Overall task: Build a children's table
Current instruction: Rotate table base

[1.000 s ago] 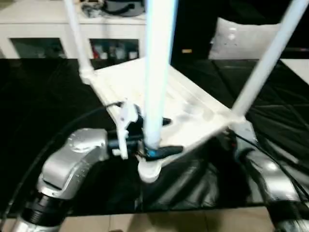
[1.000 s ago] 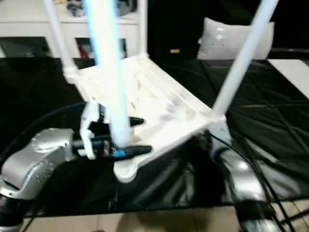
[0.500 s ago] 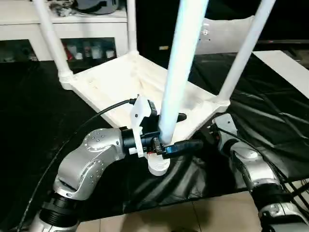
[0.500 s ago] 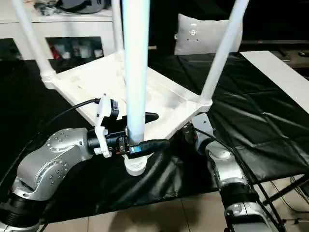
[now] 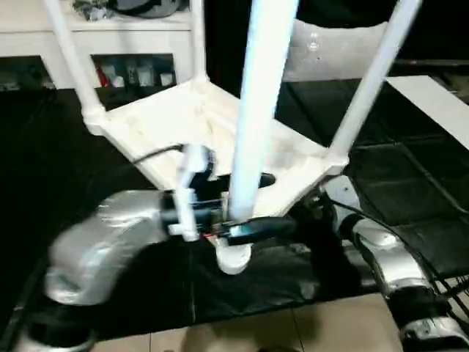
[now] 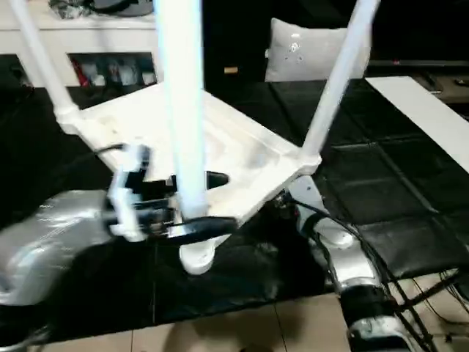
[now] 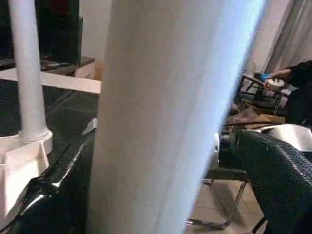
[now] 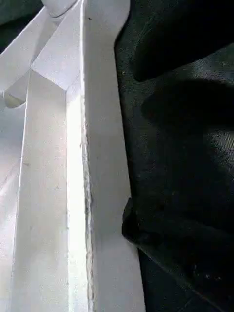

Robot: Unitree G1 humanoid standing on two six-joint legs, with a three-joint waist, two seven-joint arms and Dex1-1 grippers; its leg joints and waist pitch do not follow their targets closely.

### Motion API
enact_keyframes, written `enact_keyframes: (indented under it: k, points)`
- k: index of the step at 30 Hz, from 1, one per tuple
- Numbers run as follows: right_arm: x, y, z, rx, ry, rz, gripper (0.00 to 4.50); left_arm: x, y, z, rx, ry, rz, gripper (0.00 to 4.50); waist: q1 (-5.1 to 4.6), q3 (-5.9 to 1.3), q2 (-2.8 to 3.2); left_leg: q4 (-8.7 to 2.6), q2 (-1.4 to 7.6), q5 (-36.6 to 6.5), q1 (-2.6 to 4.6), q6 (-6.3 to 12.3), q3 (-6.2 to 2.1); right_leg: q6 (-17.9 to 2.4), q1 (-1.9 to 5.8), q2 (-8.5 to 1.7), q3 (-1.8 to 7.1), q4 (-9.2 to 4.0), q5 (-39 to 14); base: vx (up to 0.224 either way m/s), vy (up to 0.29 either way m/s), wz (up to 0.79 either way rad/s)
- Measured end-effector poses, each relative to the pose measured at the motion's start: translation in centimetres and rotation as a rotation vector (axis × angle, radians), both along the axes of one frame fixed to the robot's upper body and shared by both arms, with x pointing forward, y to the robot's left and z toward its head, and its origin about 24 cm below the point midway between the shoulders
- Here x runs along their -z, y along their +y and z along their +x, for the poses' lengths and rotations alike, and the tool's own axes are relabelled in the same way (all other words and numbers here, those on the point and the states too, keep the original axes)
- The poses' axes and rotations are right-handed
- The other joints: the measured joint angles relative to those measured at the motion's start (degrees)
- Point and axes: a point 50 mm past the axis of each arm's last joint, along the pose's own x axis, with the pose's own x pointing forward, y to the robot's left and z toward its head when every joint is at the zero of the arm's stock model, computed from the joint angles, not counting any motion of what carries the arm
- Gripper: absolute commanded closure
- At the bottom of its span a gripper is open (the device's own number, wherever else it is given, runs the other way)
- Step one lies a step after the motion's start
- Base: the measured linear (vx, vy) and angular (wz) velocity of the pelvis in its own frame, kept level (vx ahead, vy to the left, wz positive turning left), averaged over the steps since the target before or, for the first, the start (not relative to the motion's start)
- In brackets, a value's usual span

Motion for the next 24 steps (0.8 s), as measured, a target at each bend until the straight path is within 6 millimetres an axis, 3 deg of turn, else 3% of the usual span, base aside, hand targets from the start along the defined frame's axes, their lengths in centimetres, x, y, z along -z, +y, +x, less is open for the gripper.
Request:
enact_keyframes:
  k: [5,11,18,24]
  points:
    - [-0.3,-2.2,-0.1,0.056,0.0,-0.035,0.0,-0.3,0.7,-0.6,0.03,0.037,-0.023,0.0,1.31,0.08,0.11,0.01,0.0,0.0,0.17,-0.05,0.11,0.0,0.0,0.0,0.02,0.01,0.0,0.0,0.0,0.0]
    - [-0.1,-2.1,0.6,0.075,0.016,-0.03,0.0,-0.5,0.8,-0.4,0.028,0.057,-0.044,0.0,1.18,0.08,0.12,0.07,0.0,0.1,0.27,-0.13,0.09,-0.1,0.02,0.0,0.07,0.15,0.1,0.0,0.0,0.0]
    - [0.4,2.0,2.1,0.0,0.035,0.035,0.0,-1.1,0.0,0.1,0.022,0.041,-0.074,0.0,-0.67,0.14,-0.17,0.1,0.23,0.3,0.3,-0.46,0.06,0.0,0.04,0.22,0.04,0.33,0.0,0.0,0.0,0.0]
    - [0.4,4.5,2.4,-0.074,0.037,0.056,0.0,-1.2,-0.8,-0.1,0.059,0.065,-0.117,0.0,-0.6,0.17,-0.26,0.09,0.23,0.3,0.27,-0.51,0.01,-0.1,0.01,0.24,0.03,0.38,0.1,0.0,0.0,0.0]
